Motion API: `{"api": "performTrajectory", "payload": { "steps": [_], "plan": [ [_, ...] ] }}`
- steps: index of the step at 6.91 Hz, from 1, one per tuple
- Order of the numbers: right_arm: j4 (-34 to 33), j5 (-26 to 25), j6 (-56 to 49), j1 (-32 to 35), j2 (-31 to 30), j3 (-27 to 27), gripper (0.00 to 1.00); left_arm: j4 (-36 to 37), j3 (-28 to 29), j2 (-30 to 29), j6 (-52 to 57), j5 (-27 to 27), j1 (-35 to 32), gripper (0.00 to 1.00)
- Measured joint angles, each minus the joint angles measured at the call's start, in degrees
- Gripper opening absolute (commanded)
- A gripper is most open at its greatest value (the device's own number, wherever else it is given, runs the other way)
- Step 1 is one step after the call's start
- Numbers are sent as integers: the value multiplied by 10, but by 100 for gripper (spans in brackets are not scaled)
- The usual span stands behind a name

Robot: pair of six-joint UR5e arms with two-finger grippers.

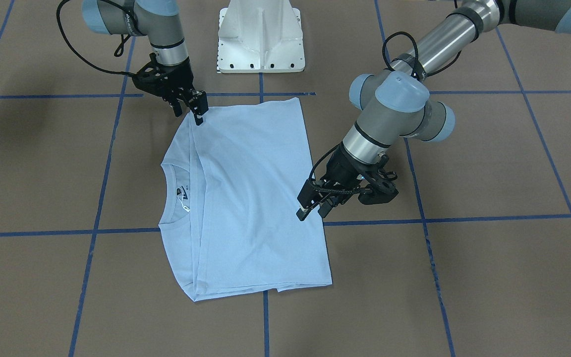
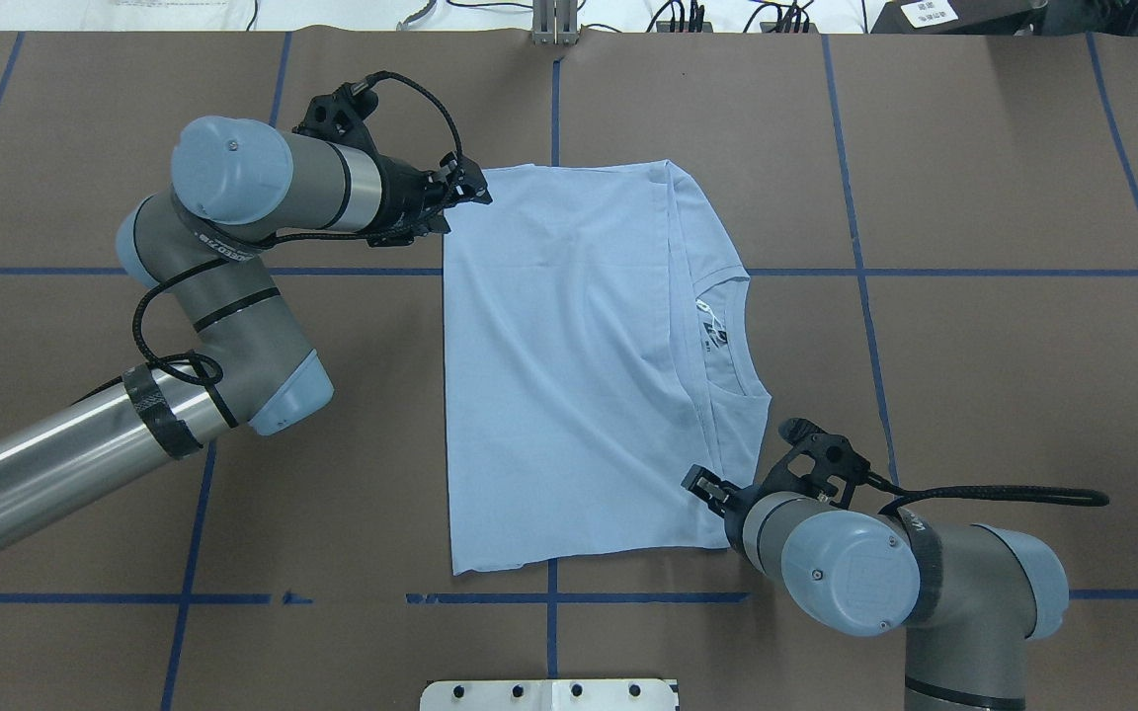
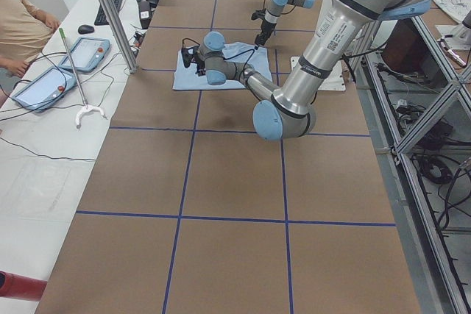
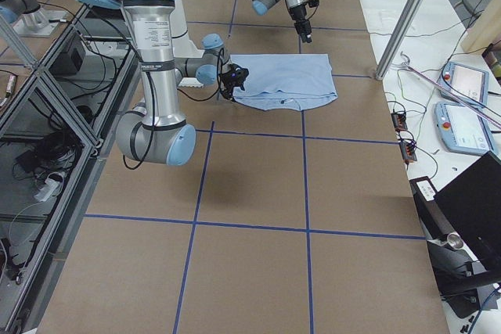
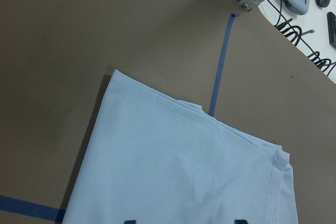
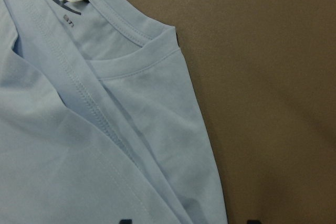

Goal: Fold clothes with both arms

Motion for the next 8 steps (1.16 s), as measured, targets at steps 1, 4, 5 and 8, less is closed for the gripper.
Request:
{"api": "performTrajectory", "payload": {
  "steps": [1, 4, 5, 8],
  "plan": [
    [0, 0, 2, -1, 1, -1, 75, 0, 0, 0, 0, 0, 1, 70],
    [-1, 1, 5, -2, 1, -2, 74, 0, 0, 1, -3, 0, 2, 70],
    [-1, 1, 6, -3, 0, -2, 74, 0, 0, 1, -3, 0, 2, 70],
    [-1, 1, 9, -6, -3, -3, 56, 0, 0, 1, -4, 0, 2, 70]
  ]
}}
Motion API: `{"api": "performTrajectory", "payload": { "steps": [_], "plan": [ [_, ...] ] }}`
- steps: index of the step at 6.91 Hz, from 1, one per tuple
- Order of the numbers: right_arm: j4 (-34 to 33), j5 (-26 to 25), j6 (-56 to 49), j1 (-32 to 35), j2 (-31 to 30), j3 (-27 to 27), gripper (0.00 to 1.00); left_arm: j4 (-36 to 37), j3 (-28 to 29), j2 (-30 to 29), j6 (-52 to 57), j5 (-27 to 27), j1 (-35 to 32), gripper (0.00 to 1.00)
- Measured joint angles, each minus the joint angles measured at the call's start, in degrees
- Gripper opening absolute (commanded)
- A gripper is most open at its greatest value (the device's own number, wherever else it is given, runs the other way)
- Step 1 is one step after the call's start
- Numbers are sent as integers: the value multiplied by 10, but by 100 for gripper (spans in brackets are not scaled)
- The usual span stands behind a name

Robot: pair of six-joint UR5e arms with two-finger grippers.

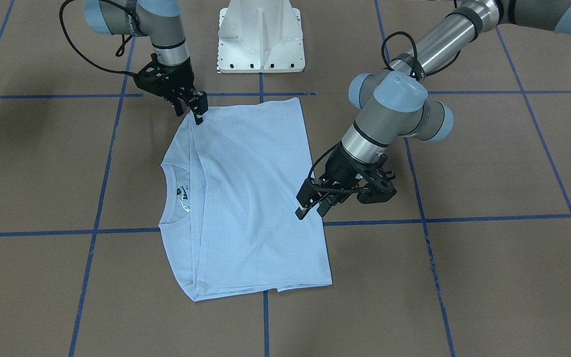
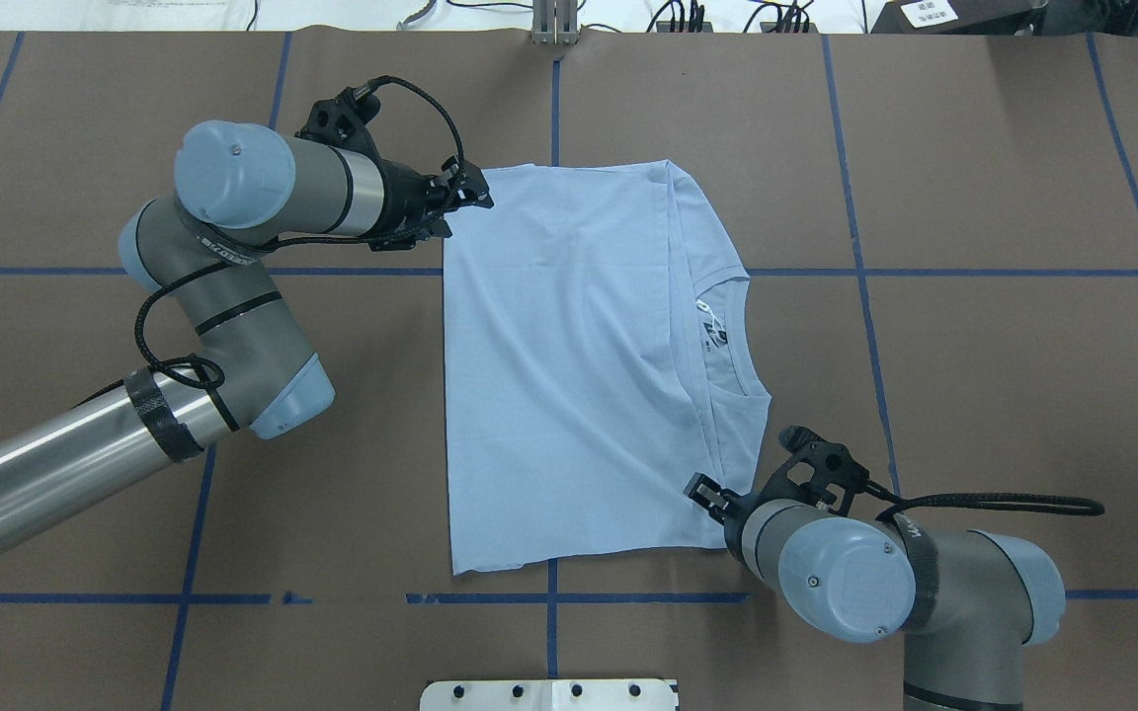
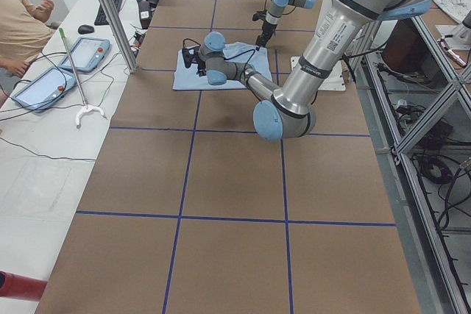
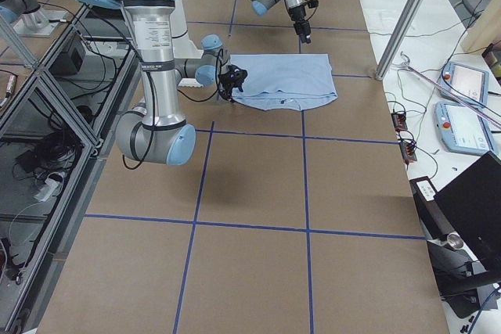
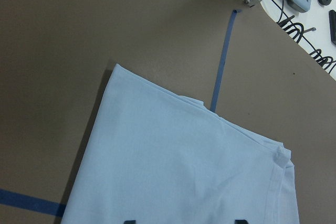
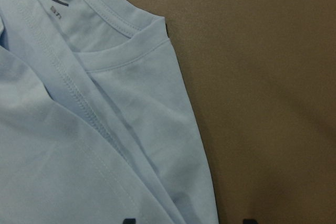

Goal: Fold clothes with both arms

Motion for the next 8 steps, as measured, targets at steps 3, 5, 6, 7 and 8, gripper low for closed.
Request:
{"api": "performTrajectory", "payload": {
  "steps": [3, 5, 6, 7, 8],
  "plan": [
    [0, 1, 23, -3, -1, 0, 0, 0, 0, 0, -1, 0, 0, 70],
    [0, 2, 25, -4, 1, 2, 0, -2, 0, 2, -4, 0, 1, 70],
    [0, 3, 26, -4, 2, 3, 0, -5, 0, 4, -6, 0, 1, 70],
    [0, 3, 26, -4, 2, 8, 0, -8, -7, 7, -9, 0, 2, 70],
    [-2, 6, 29, -3, 2, 16, 0, -8, -33, 19, -24, -1, 6, 70]
  ]
}}
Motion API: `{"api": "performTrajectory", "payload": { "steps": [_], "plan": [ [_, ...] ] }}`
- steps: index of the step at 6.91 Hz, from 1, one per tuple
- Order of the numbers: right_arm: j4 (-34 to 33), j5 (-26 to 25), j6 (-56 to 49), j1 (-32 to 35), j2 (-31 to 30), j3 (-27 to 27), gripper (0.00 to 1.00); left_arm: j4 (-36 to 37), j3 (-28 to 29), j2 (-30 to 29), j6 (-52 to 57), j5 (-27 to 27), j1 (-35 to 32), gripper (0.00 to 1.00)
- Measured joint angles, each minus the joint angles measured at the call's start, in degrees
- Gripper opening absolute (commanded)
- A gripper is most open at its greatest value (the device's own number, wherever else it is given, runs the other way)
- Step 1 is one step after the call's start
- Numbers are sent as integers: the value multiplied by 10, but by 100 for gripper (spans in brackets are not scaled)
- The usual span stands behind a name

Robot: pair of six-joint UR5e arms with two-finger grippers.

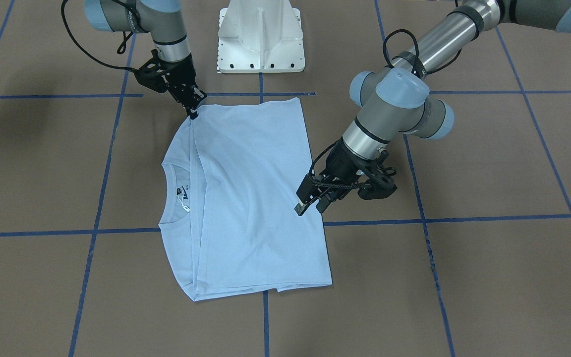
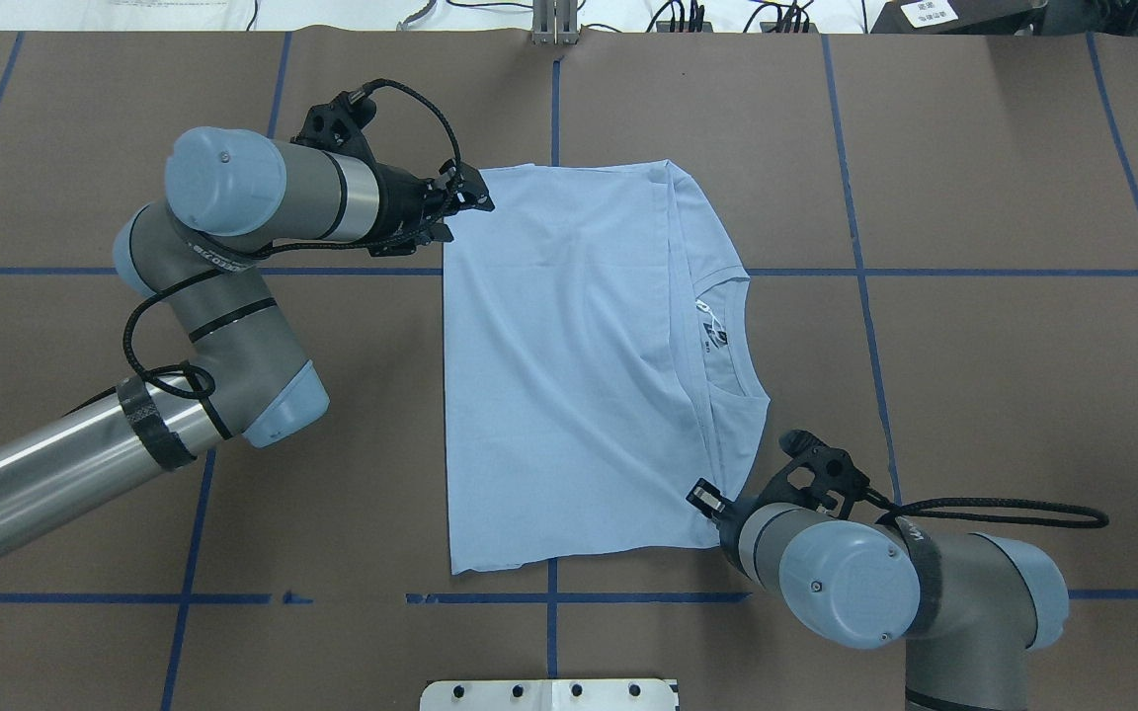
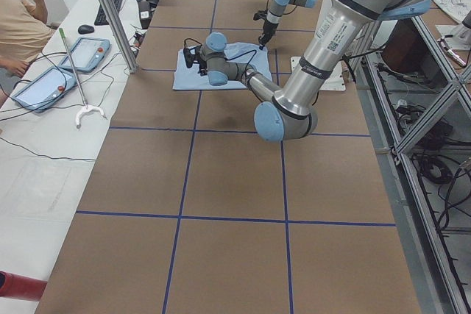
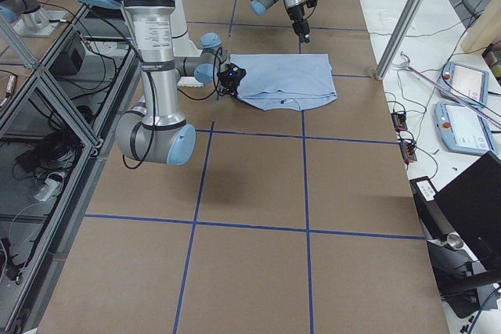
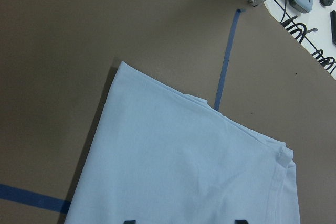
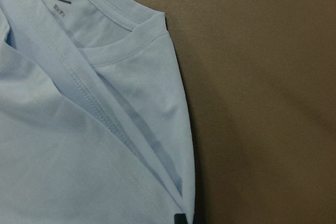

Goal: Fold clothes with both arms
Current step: 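Move the left gripper to the near hem beside the right gripper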

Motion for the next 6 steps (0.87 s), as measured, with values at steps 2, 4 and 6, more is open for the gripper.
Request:
{"api": "performTrajectory", "payload": {
  "steps": [2, 4, 6],
  "plan": [
    [-28, 5, 10, -1, 0, 28, 0, 4, -82, 56, -48, 8, 38, 70],
    [-57, 5, 13, -5, 0, 51, 0, 22, -161, 126, -91, 26, 95, 70],
    [-62, 5, 15, -11, 1, 55, 0, 125, -223, 156, -136, 83, 196, 69]
  ]
}}
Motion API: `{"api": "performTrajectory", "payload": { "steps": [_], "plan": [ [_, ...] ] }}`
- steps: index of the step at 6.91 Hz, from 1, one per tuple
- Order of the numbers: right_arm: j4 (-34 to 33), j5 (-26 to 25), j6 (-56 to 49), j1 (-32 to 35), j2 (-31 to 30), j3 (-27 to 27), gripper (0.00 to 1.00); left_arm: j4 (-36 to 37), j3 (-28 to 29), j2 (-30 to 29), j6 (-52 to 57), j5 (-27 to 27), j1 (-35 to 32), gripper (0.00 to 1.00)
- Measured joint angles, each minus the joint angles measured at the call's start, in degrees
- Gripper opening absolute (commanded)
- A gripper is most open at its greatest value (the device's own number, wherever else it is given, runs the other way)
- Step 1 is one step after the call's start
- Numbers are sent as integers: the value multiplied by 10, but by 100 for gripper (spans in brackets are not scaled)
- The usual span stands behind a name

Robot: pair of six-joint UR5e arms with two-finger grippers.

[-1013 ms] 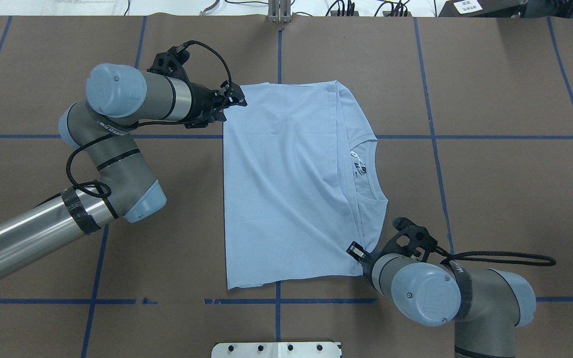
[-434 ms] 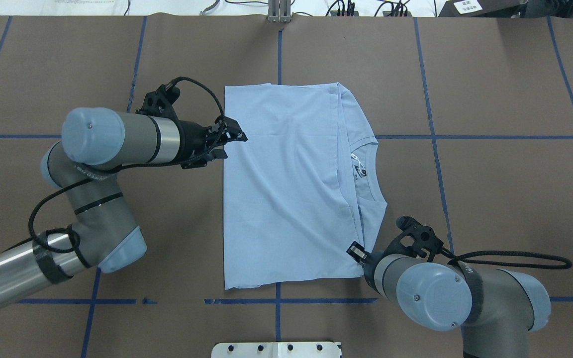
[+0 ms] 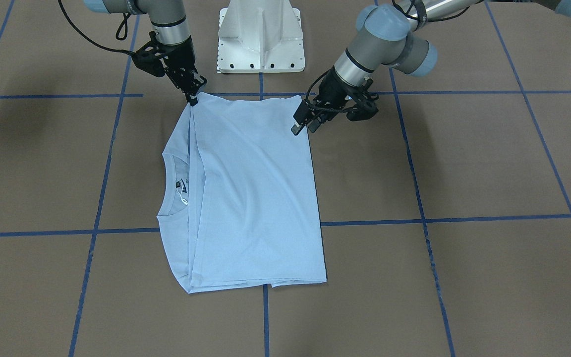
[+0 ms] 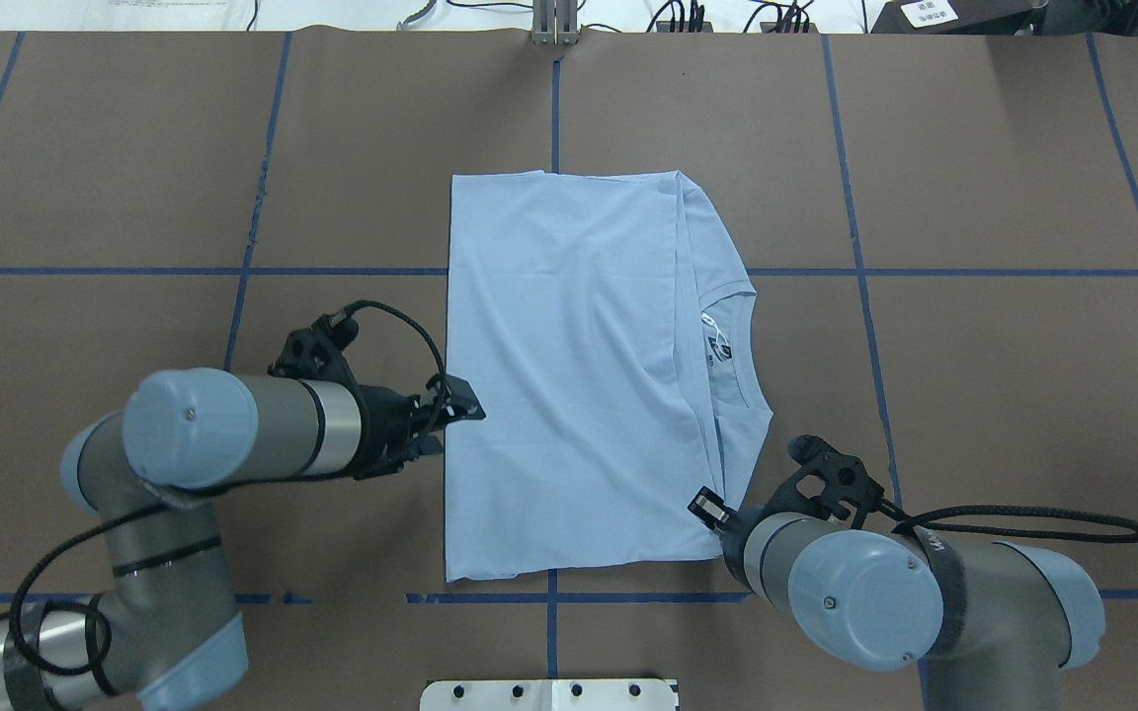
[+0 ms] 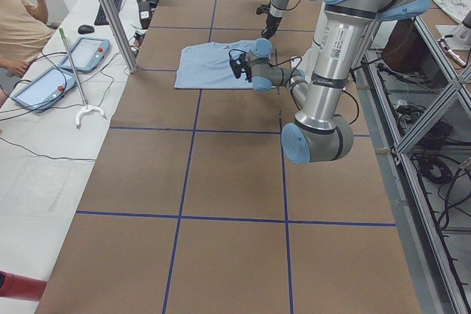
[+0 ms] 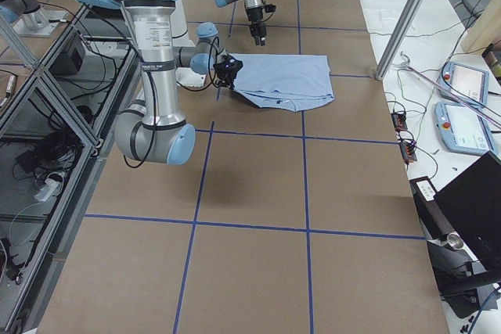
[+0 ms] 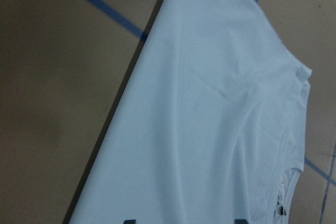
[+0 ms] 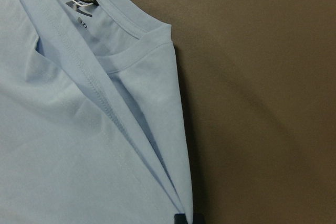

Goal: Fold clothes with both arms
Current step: 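Move the left gripper to the near hem beside the right gripper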

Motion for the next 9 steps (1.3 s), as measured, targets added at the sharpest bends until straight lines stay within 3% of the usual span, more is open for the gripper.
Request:
{"api": "performTrajectory", "payload": {
  "steps": [2, 5, 6, 7, 9],
  "plan": [
    [-1, -1, 1, -3, 0, 0, 0, 63, -26, 9, -46, 40, 83, 69],
    [-1, -1, 1, -3, 1, 0, 0, 98, -32, 12, -62, 47, 106, 67],
    [-1, -1, 1, -3, 2, 0, 0, 106, -32, 12, -62, 47, 107, 55],
    [-1, 0, 1, -3, 4, 0, 0, 110, -32, 13, -63, 47, 108, 4],
    [-1, 0, 1, -3, 5, 0, 0, 112, -38, 14, -65, 46, 107, 0]
  ]
}}
